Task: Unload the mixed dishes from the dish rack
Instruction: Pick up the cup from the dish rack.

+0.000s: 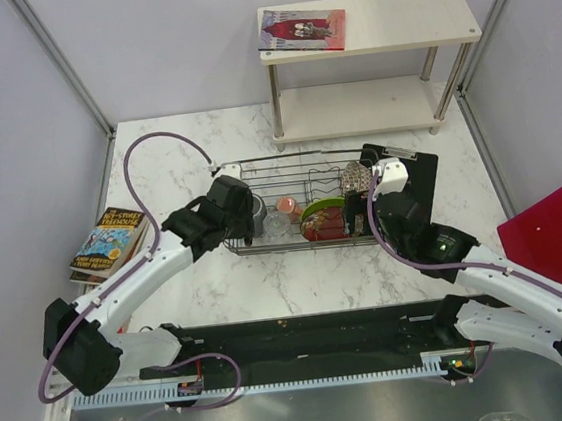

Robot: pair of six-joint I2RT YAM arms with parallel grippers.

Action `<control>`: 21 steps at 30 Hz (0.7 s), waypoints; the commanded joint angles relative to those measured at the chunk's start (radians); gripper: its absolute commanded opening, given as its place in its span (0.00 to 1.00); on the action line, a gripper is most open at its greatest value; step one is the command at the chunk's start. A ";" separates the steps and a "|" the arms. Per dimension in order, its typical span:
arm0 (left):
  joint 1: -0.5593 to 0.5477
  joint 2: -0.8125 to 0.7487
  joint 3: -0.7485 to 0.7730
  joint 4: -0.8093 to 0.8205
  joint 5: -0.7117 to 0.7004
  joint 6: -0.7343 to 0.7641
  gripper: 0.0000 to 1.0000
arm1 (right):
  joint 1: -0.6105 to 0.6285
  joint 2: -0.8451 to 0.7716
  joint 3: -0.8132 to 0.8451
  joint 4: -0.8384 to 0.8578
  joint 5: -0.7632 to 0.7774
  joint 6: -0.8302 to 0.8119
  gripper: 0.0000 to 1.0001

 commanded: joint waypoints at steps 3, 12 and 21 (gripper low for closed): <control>0.002 0.099 0.054 0.047 0.036 0.053 0.55 | 0.003 -0.004 -0.008 0.013 0.018 0.017 0.98; 0.017 0.153 0.034 0.077 0.019 0.023 0.59 | 0.001 -0.007 -0.020 0.013 0.021 0.017 0.98; 0.028 0.187 -0.033 0.123 0.003 -0.033 0.58 | 0.001 -0.005 -0.031 0.032 0.004 0.023 0.98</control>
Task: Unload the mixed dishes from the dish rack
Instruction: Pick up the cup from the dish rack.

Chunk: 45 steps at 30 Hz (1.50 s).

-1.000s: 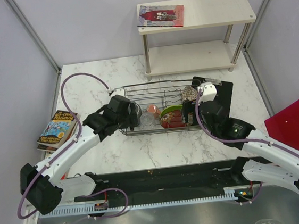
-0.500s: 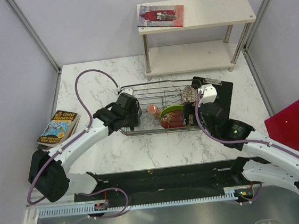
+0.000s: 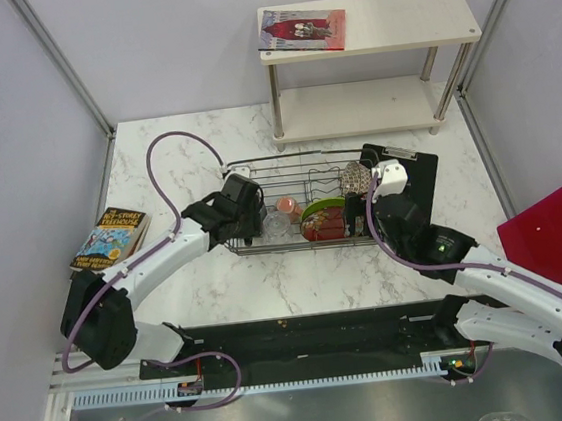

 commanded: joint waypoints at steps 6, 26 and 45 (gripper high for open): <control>0.004 0.044 -0.058 0.088 -0.007 -0.040 0.58 | 0.003 -0.010 -0.021 0.042 -0.002 0.017 0.98; 0.009 0.124 -0.118 0.203 -0.035 -0.047 0.50 | 0.003 -0.017 -0.052 0.066 -0.017 0.024 0.98; 0.009 0.053 -0.150 0.187 -0.065 -0.066 0.03 | 0.001 -0.033 -0.061 0.062 -0.028 0.036 0.98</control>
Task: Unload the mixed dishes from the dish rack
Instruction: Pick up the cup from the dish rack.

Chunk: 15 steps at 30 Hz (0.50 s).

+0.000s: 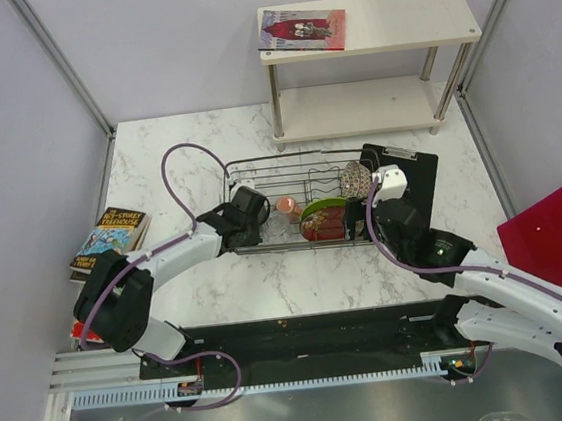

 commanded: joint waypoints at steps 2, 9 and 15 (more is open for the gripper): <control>0.007 -0.067 -0.015 -0.021 -0.054 -0.034 0.02 | 0.001 -0.022 -0.002 0.023 -0.009 0.017 0.98; 0.007 -0.160 0.015 -0.066 -0.071 -0.011 0.02 | 0.003 -0.025 0.009 0.012 -0.008 0.020 0.98; 0.007 -0.237 0.092 -0.107 -0.048 0.050 0.02 | 0.001 -0.015 0.014 0.009 -0.009 0.023 0.98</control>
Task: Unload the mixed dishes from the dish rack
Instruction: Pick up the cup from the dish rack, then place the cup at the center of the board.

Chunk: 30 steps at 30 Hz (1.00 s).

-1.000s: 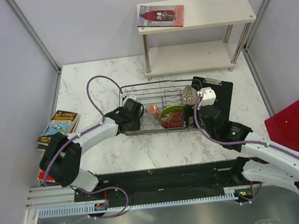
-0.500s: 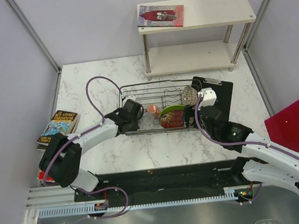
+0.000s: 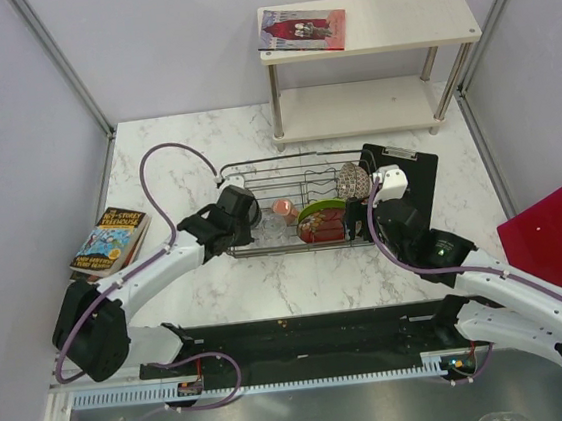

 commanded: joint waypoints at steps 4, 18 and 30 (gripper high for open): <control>0.005 -0.102 0.169 -0.026 -0.025 0.070 0.02 | 0.001 -0.008 0.026 0.006 0.004 0.020 0.98; 0.059 -0.256 0.329 0.107 0.581 0.115 0.02 | 0.001 -0.034 0.109 0.010 0.087 -0.050 0.98; 0.329 -0.190 -0.175 1.630 1.223 -0.920 0.02 | -0.001 -0.128 0.124 0.192 -0.092 0.042 0.76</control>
